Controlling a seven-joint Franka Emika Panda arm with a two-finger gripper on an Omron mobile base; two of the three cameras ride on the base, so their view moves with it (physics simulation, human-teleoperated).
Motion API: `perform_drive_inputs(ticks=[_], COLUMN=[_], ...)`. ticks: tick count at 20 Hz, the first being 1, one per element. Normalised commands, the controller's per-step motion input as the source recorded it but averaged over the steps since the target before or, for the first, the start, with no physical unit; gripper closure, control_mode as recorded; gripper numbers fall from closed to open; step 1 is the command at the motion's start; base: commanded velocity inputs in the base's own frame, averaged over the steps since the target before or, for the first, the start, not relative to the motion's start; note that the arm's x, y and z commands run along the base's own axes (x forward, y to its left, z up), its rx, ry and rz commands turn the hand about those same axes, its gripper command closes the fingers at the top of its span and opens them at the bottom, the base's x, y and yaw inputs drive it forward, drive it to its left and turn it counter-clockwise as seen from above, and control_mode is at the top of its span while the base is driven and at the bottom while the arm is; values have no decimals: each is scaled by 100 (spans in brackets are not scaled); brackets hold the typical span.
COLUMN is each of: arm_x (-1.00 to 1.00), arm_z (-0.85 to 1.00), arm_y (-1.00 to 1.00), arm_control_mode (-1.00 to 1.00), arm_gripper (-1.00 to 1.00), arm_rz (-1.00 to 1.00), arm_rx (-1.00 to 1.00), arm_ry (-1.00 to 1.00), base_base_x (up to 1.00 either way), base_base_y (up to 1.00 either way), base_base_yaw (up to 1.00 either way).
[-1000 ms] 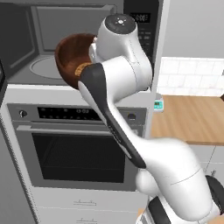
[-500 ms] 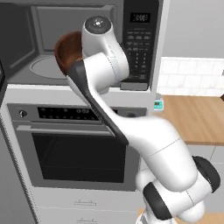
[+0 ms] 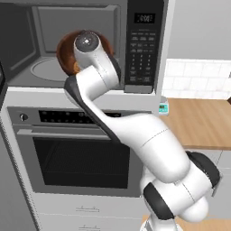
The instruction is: Open the microwave, place the bowl with waffle inside the microwave, then close the microwave door and turn it on.
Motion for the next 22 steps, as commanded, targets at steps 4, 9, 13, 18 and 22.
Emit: perform_drive_inputs(ticks=[4,9,13,18,22], arm_x=[72,79,83,79,58], arm_z=[0,1,3,9,-2], arm_y=[38,43,40,31,45], arm_control_mode=[-100,-100,-100,-100,-100], arm_gripper=[100,100,100,100,100], arm_rz=[-9,-9,-10,-9,-13], arm_rx=[-1,-1,0,0,0], arm_ry=[0,1,5,10,1], base_base_x=[0,0,0,0,0], base_base_y=[0,0,0,0,0], base_base_yaw=[0,0,0,0,0])
